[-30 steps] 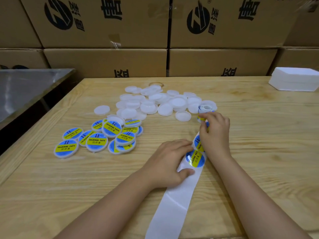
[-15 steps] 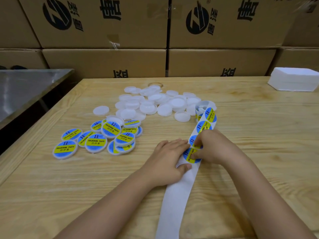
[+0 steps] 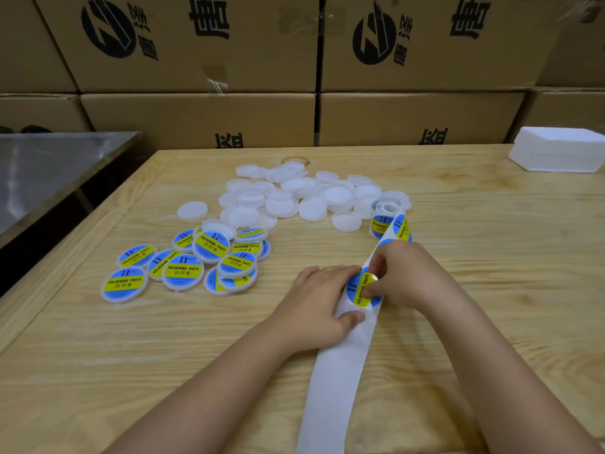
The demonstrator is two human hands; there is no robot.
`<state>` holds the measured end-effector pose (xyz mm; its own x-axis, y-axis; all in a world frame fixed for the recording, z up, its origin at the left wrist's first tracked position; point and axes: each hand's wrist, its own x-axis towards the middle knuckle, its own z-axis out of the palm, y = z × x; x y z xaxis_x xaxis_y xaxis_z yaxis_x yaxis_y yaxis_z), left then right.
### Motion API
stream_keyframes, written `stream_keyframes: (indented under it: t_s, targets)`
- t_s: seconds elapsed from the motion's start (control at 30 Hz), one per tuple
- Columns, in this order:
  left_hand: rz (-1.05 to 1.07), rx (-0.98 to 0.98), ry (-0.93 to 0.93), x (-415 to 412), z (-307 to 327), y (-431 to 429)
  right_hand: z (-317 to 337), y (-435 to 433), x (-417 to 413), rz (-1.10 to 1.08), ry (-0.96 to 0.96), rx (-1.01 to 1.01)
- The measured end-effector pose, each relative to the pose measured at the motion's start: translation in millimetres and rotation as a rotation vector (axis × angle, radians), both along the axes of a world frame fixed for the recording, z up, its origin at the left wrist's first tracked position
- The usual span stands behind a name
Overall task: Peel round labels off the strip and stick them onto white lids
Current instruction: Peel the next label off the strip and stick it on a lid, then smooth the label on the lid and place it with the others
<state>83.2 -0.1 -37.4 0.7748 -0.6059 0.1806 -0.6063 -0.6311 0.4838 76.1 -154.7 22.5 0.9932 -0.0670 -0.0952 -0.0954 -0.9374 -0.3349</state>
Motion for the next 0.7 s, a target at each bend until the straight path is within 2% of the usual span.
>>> stream_keyframes:
  t_s: [0.1,0.2,0.4,0.53,0.7]
  targets:
    - [0.017,-0.006,0.016,0,0,0,1,-1,-1,0.017,-0.054,0.021]
    - [0.018,0.0,0.013,0,1,0,3,-7,-3,0.024,-0.019,0.092]
    - [-0.017,0.067,0.019,0,2,0,13,-34,-6,0.027,0.161,0.516]
    - [-0.047,0.124,-0.014,1,0,0,16,-45,-6,0.028,0.202,0.666]
    - [-0.042,0.165,-0.052,2,-4,-1,8,-27,5,-0.043,-0.075,1.265]
